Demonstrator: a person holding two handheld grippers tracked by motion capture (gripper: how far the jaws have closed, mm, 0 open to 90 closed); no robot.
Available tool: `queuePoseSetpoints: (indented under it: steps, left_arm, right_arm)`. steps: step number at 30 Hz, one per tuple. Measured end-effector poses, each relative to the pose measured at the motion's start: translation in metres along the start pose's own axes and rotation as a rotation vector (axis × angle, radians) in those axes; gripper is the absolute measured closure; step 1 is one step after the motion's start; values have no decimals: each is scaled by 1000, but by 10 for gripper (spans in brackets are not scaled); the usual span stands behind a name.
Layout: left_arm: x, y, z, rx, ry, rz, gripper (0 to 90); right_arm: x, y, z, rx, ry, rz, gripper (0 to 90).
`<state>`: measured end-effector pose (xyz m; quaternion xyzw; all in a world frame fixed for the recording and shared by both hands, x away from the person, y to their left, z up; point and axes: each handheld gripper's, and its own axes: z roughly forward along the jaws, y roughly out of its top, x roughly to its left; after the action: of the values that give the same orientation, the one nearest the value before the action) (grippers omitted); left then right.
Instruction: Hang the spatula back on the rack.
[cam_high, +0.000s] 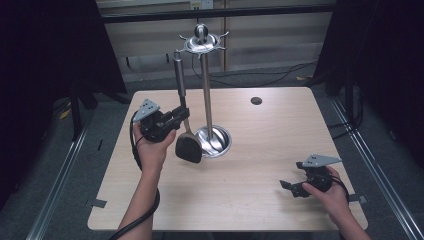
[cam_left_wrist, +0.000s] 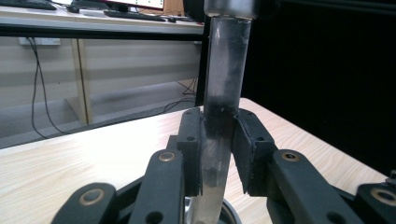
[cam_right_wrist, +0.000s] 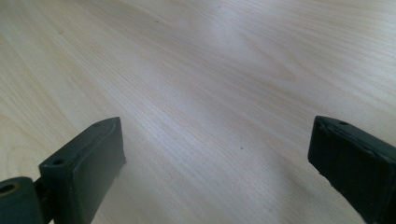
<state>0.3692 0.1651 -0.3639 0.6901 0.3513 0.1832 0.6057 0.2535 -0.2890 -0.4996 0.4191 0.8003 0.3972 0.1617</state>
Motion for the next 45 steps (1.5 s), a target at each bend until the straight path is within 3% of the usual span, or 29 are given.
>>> queuePoseSetpoints:
  steps: [2, 17, 29, 34, 45]
  left_arm:
    - [2, 0, 2, -9, -16, -7, 733]
    - [11, 0, 6, -25, -30, -44, 681]
    - [14, -6, 1, -27, 6, -43, 526]
    - [14, -7, -3, -29, 39, -41, 444]
    - [11, -19, -16, 14, 99, -9, 251]
  right_arm:
    - [0, -1, -1, 0, -3, 5, 36]
    - [-3, -5, -7, 1, -18, 19, 35]
    - [-2, -4, -7, -2, -15, 13, 36]
    - [-2, -3, -7, 1, -17, 10, 35]
    - [0, -3, -8, 3, -14, 14, 36]
